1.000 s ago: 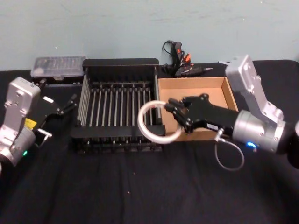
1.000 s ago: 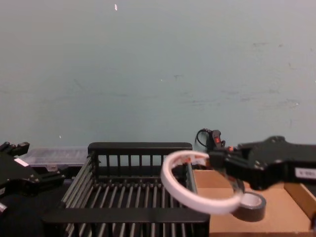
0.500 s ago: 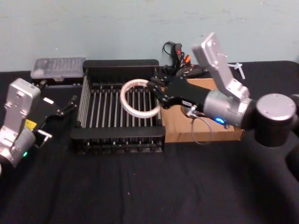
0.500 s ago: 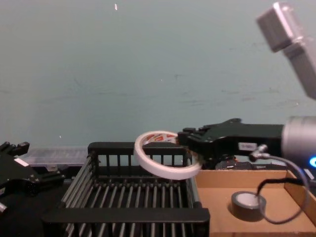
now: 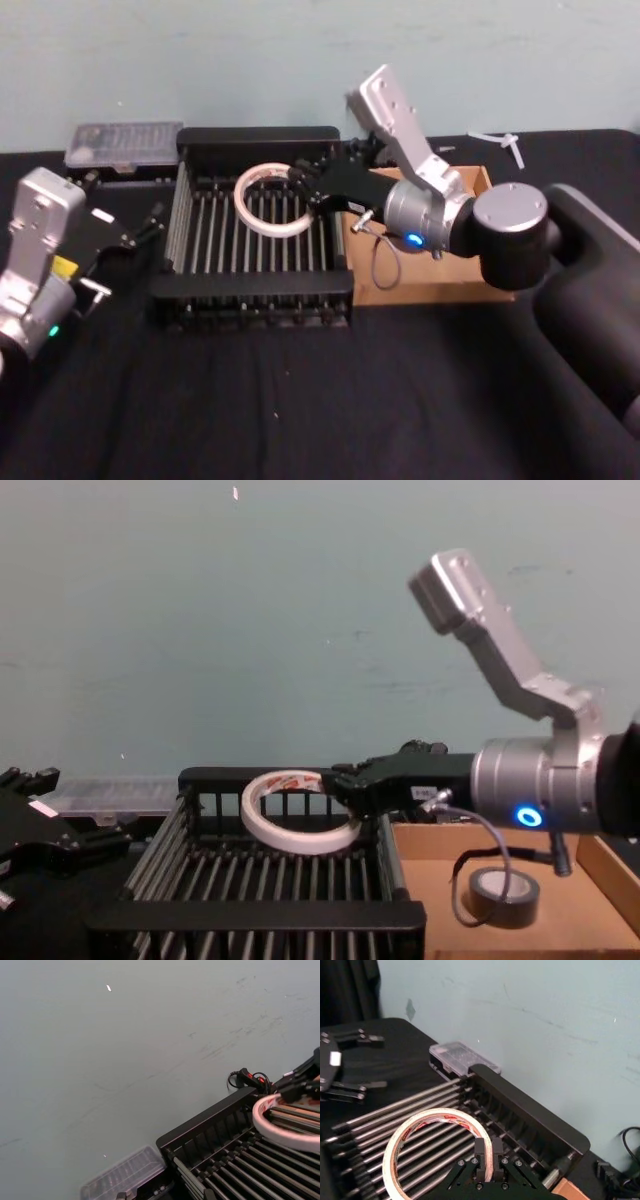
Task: Pick up the white tape and place it into the black box , Pick up the silver tape and place it into the brown box.
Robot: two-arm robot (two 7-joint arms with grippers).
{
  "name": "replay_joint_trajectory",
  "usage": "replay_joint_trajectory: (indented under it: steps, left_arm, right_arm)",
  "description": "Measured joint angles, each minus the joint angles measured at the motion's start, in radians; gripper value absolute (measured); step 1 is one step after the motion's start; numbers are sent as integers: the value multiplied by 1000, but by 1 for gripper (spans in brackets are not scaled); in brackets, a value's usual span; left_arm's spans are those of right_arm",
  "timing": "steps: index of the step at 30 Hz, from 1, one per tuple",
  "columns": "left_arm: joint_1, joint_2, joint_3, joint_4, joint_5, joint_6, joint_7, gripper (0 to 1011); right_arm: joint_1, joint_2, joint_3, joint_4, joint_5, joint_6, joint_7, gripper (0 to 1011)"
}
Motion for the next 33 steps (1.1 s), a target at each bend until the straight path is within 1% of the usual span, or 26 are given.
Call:
replay_joint_trajectory:
  steps: [1,2,3,5,10,21,22,23,24,26,27,28,29,30,31,32,33]
  left_arm:
    - [0,0,0,0,0,0,0,1001]
    - [0,0,0,0,0,0,0,1001]
    - [0,0,0,0,0,0,0,1001]
    - [0,0,0,0,0,0,0,1001]
    - [0,0,0,0,0,0,0,1001]
    - [0,0,0,0,0,0,0,1001]
    - [0,0,0,0,0,0,0,1001]
    - [0,0,0,0,0,0,0,1001]
    - [0,0,0,0,0,0,0,1001]
    - [0,0,0,0,0,0,0,1002]
    - [0,0,0,0,0,0,0,1001]
    - [0,0,0,0,0,0,0,1001]
    - [0,0,0,0,0,0,0,1001]
    - [0,0,0,0,0,0,0,1001]
    - [0,0,0,0,0,0,0,1001]
    - [0,0,0,0,0,0,0,1001]
    - [0,0,0,0,0,0,0,1001]
  right_arm:
    - [8,-10,-1,22,-7,-2,-4,93]
    - [8,-10,-1,22,-7,-2,-4,93]
    - [16,-22,-1,47,-15,-5,-8,92]
    - [25,-35,0,76,-24,-9,-12,92]
    - [32,-51,3,106,-42,-13,-19,93]
    - [32,-50,3,104,-41,-13,-18,99]
    - [32,-50,3,104,-40,-13,-18,142]
    - [32,-50,3,103,-40,-13,-18,157]
    - [32,-50,3,103,-40,-13,-18,207]
    - [32,-49,3,103,-39,-13,-18,246]
    - [32,-49,3,103,-39,-13,-18,283]
    - [32,-49,3,102,-39,-13,-18,283]
    - [32,-49,3,102,-39,-13,-17,341]
    - [32,-49,3,102,-39,-13,-17,365]
    - [32,-49,3,102,-39,-13,-17,424]
    - [32,-49,2,102,-38,-13,-17,424]
    - [32,-49,2,102,-38,-13,-17,466]
